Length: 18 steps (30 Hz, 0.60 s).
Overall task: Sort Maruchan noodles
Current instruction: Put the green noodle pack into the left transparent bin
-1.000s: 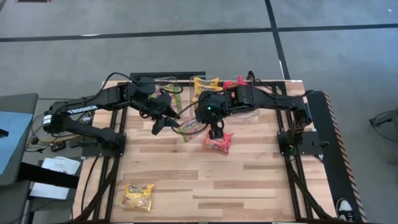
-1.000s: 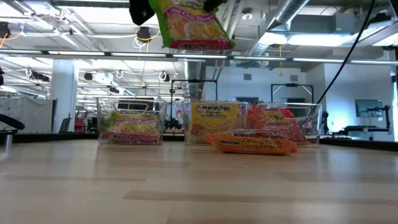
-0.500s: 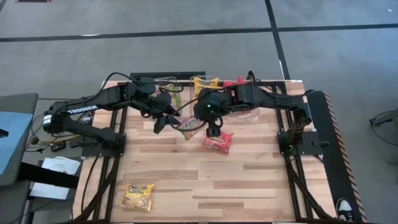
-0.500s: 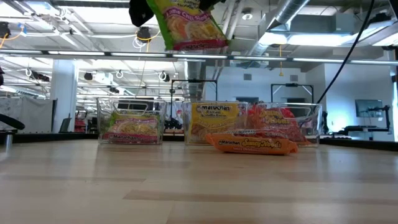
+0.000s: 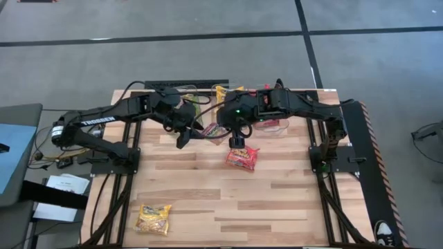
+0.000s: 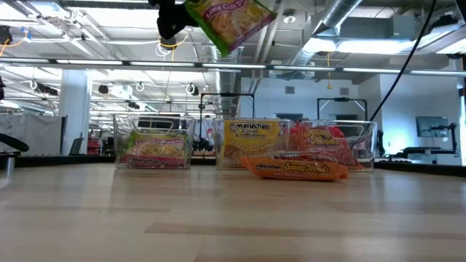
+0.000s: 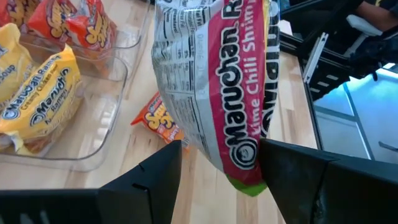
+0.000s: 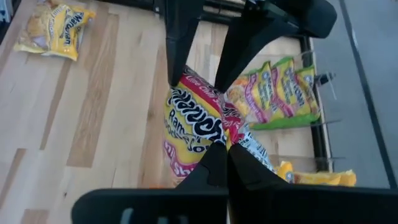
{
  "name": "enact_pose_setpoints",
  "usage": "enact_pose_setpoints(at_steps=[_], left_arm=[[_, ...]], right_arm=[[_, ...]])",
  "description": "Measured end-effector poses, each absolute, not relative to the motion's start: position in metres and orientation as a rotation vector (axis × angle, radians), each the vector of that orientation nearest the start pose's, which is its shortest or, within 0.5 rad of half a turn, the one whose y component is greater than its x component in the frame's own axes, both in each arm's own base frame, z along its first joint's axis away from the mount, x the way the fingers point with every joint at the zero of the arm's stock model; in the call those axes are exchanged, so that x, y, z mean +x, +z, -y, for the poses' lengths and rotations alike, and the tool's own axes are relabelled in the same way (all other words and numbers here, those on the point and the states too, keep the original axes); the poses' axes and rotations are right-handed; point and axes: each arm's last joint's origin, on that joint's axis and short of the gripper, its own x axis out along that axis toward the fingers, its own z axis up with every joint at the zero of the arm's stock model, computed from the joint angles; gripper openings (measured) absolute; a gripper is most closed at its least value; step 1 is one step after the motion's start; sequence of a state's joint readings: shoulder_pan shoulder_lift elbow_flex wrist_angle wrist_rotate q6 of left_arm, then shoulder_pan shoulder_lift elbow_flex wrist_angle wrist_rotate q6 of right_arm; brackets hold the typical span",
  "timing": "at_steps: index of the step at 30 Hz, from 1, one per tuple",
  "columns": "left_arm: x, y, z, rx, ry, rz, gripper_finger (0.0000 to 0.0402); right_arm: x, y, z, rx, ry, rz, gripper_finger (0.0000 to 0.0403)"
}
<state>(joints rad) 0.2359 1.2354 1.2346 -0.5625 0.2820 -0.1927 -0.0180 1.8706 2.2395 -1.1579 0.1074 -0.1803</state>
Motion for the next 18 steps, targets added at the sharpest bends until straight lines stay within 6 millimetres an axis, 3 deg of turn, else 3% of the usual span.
enact_pose_setpoints(at_steps=[18], left_arm=[[0.275,0.356,-0.058,-0.295,-0.01,-0.487,0.0196]], right_arm=[[0.376,0.424,0.005,-0.09,-0.086,-0.81,0.0003]])
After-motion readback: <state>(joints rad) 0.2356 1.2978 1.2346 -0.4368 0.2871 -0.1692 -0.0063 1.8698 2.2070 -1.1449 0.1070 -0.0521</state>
